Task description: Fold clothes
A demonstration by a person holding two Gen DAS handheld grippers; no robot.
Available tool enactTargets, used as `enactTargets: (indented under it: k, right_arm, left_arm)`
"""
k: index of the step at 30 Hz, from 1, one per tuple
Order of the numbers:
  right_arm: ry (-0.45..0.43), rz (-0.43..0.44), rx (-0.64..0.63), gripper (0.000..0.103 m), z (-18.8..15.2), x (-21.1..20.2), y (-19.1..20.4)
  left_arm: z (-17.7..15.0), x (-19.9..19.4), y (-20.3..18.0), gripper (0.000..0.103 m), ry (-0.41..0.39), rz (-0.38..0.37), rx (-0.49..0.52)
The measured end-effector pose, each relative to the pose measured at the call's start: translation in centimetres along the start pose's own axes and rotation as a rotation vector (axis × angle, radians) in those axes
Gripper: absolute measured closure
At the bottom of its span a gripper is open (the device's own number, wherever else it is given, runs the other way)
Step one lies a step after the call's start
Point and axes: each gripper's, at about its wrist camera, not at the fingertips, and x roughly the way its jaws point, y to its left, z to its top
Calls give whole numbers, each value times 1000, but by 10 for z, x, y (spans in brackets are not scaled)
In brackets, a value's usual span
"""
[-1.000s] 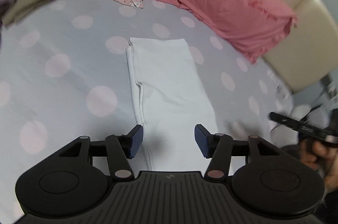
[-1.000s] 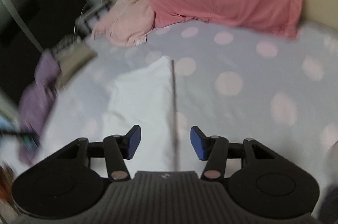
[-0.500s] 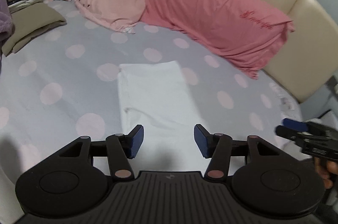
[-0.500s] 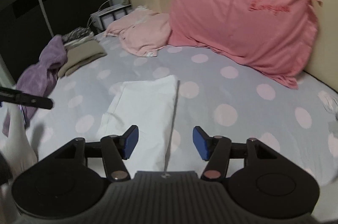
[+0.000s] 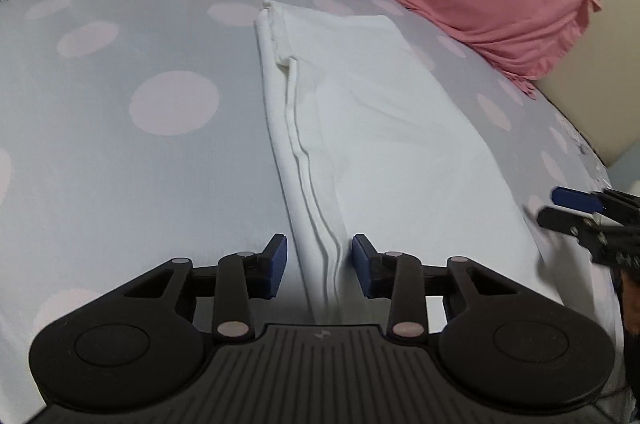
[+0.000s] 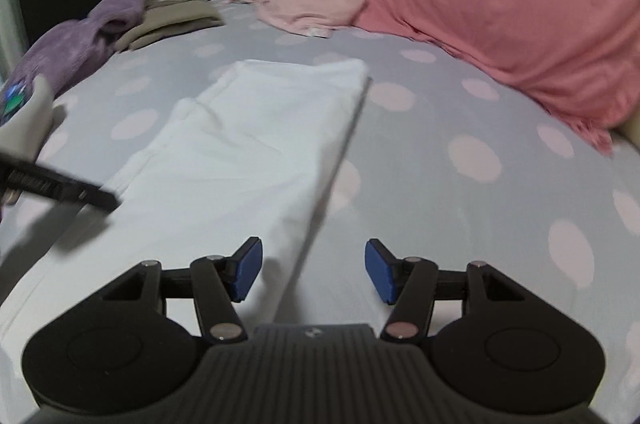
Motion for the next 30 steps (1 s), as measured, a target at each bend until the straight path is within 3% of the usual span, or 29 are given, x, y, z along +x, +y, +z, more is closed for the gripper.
enactTargets:
  k: [1, 5, 7, 12, 15, 20, 24, 30]
  right_arm:
    - [0, 1, 23, 43, -2, 0, -2]
    - [-9, -2, 90, 43, -8, -1, -8]
    - [-17, 1, 116, 43, -9, -4, -9]
    - [-39, 20, 151, 43, -11, -18, -3]
    - [-40, 36, 138, 41, -17, -32, 4]
    - [-7, 51, 144, 37, -38, -51, 7]
    - [30, 65, 170, 37, -55, -59, 8]
    - [60, 96, 182, 37, -69, -67, 17]
  left_arm:
    - [-1, -2, 0, 82, 3, -11, -2]
    - [-8, -15, -4, 99, -10, 1, 17]
    - [-14, -22, -3, 103, -18, -1, 7]
    - [-19, -31, -2, 103, -6, -13, -9]
    - [-24, -33, -2, 102, 70, -24, -32]
    - [-54, -58, -5, 75, 79, -41, -34]
    - [-73, -65, -11, 74, 103, -63, -66]
    - [-84, -68, -25, 74, 115, -56, -16]
